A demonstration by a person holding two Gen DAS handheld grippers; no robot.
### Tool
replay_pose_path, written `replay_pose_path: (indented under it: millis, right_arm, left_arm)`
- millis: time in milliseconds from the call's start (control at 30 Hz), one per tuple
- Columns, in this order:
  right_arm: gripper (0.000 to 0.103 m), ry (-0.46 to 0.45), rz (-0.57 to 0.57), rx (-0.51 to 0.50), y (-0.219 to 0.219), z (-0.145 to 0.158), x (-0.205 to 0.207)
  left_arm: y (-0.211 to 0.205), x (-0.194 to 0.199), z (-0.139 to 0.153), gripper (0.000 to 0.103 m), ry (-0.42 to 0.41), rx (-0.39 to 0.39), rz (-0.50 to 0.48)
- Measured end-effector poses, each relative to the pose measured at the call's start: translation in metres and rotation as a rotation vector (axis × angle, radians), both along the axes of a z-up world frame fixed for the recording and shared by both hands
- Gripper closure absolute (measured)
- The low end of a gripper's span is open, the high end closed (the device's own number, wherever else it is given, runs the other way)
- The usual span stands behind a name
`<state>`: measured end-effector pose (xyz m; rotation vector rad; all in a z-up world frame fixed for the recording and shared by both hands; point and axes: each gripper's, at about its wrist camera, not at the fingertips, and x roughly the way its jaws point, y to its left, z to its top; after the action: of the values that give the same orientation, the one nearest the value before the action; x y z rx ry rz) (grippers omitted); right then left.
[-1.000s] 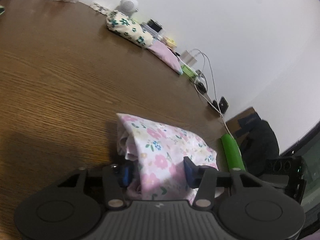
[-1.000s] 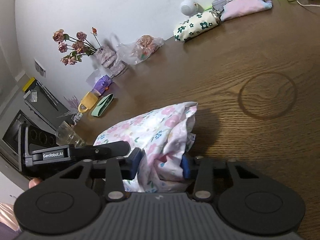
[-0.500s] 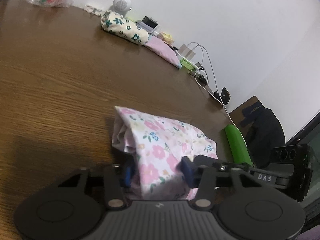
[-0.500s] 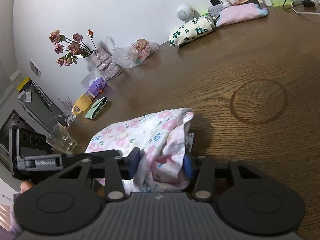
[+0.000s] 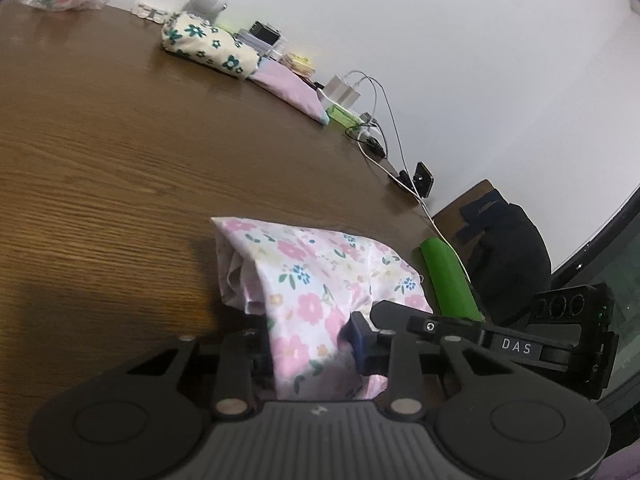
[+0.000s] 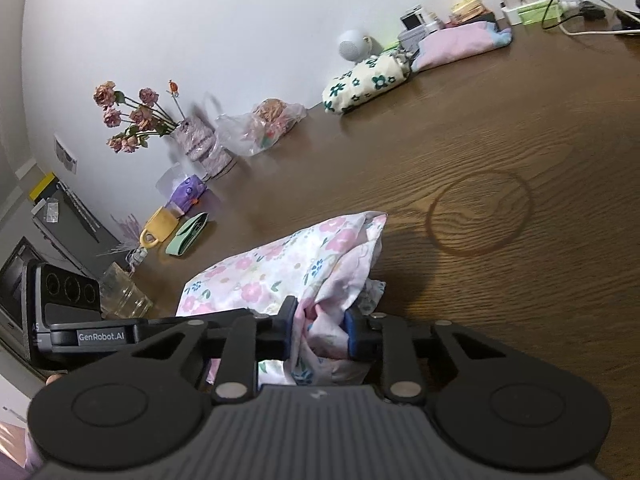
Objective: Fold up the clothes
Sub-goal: 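Grasp the pink floral bundle with the left gripper while the right gripper grasps its other side, then carry the bundle with both grippers onto the stack of folded clothes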
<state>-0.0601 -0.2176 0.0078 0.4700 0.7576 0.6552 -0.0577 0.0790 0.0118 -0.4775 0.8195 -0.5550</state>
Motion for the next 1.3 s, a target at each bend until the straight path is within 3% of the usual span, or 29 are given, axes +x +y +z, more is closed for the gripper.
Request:
replay_pose_path:
  millis: [67, 100, 233, 333, 600, 700, 767, 833, 1000, 1300]
  right_arm:
    - [0.081, 0.005, -0.008, 0.003, -0.004, -0.002, 0.0]
    - [0.08, 0.009, -0.014, 0.005, -0.005, -0.002, 0.0]
    - [0.059, 0.005, -0.05, -0.006, -0.011, -0.001, -0.003]
    - [0.056, -0.018, -0.061, -0.019, -0.015, 0.003, -0.005]
    - [0.056, 0.007, -0.062, -0.024, -0.011, -0.004, -0.001]
    - [0.057, 0.001, -0.055, -0.019, -0.009, -0.007, 0.0]
    - [0.059, -0.001, -0.046, -0.019, -0.007, -0.008, 0.0]
    - [0.072, 0.004, -0.033, -0.016, -0.005, -0.009, 0.001]
    - [0.081, 0.013, -0.023, 0.008, -0.004, -0.01, 0.0]
    - [0.083, -0.044, -0.014, 0.034, -0.009, 0.022, 0.001]
  left_arm:
    - [-0.001, 0.001, -0.002, 0.07, 0.002, -0.003, -0.004]
    - [-0.001, 0.002, -0.002, 0.064, 0.004, -0.001, 0.004]
    - [0.004, -0.003, 0.001, 0.052, -0.018, 0.036, 0.028]
    - [0.009, -0.006, 0.005, 0.043, -0.037, 0.047, 0.032]
    - [0.008, 0.009, 0.002, 0.04, -0.006, -0.008, 0.033]
    - [0.003, 0.012, 0.002, 0.043, 0.008, -0.022, 0.029]
    - [-0.001, 0.011, 0.0, 0.058, 0.017, -0.011, 0.031]
    - [-0.002, 0.011, -0.004, 0.07, 0.032, -0.032, 0.029]
    - [-0.004, 0.004, 0.0, 0.076, 0.005, -0.033, 0.027]
    - [-0.006, 0.007, 0.038, 0.077, -0.105, -0.027, -0.017]
